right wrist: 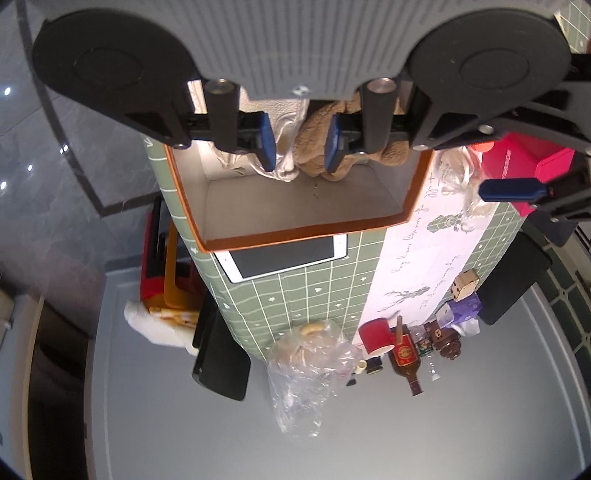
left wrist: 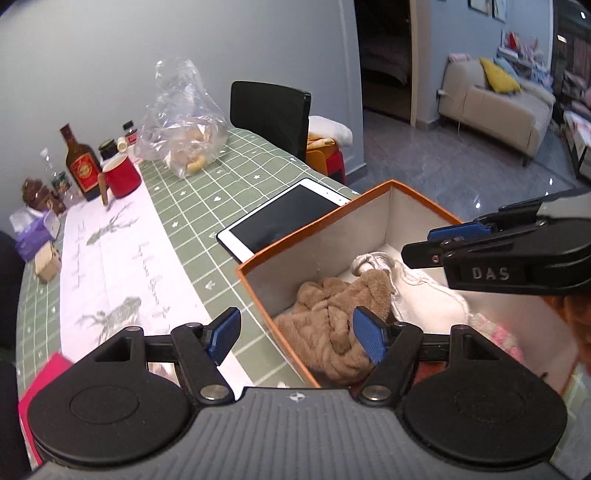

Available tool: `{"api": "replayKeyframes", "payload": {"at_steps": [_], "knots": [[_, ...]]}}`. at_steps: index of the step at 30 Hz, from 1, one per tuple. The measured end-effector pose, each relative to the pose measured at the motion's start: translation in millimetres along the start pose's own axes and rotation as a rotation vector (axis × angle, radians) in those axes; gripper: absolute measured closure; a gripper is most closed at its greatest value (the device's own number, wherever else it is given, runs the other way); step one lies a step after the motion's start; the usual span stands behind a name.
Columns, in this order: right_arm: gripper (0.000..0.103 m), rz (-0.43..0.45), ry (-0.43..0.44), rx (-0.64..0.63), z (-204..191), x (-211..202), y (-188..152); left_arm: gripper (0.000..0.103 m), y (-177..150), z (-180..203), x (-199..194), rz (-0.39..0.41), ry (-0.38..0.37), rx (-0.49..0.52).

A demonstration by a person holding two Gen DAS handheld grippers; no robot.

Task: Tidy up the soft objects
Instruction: 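Open both tools to release the brown towel and beige slipper in the box, then move both tools back over the table toward the snack bag and plastic bag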

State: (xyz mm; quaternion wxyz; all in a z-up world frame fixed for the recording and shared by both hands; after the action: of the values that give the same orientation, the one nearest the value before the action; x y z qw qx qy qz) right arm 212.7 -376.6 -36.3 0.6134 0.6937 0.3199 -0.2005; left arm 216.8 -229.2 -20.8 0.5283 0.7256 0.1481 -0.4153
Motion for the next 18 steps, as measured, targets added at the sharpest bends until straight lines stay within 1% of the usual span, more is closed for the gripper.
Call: {"api": "replayKeyframes", "payload": {"at_steps": [6,8,12,15,18], "knots": [[0.074,0.009,0.009,-0.064,-25.9,-9.2,-3.3,0.021,-19.3,-16.6,-30.5,0.015,-0.01,-0.046],[0.071,0.015,0.02,-0.077,-35.2,-12.7,-4.5,0.021,-27.7,-23.4,-39.3,0.016,-0.016,-0.06],[0.07,0.019,0.034,-0.118,-57.1,-16.8,-8.4,0.021,-45.8,-41.3,-50.9,0.012,0.008,-0.072],[0.07,0.015,0.049,-0.148,-75.6,-16.5,-10.5,0.021,-61.4,-59.9,-59.1,0.008,0.016,-0.106],[0.07,0.01,0.065,-0.175,-94.4,-13.6,-11.9,0.021,-78.1,-82.4,-64.7,-0.001,0.042,-0.143]]}}
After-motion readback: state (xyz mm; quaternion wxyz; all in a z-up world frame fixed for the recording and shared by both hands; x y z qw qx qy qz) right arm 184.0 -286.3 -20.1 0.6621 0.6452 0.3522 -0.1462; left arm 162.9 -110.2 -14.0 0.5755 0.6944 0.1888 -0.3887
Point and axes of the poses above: each gripper's, at about its wrist camera, not at the fingertips, and x roughly the way its jaws point, z to its right, y to its top, the point moved 7 cm from there along x, roughly the way its jaws point, and after that the axes turned 4 degrees about -x, right-handed, at the moved point
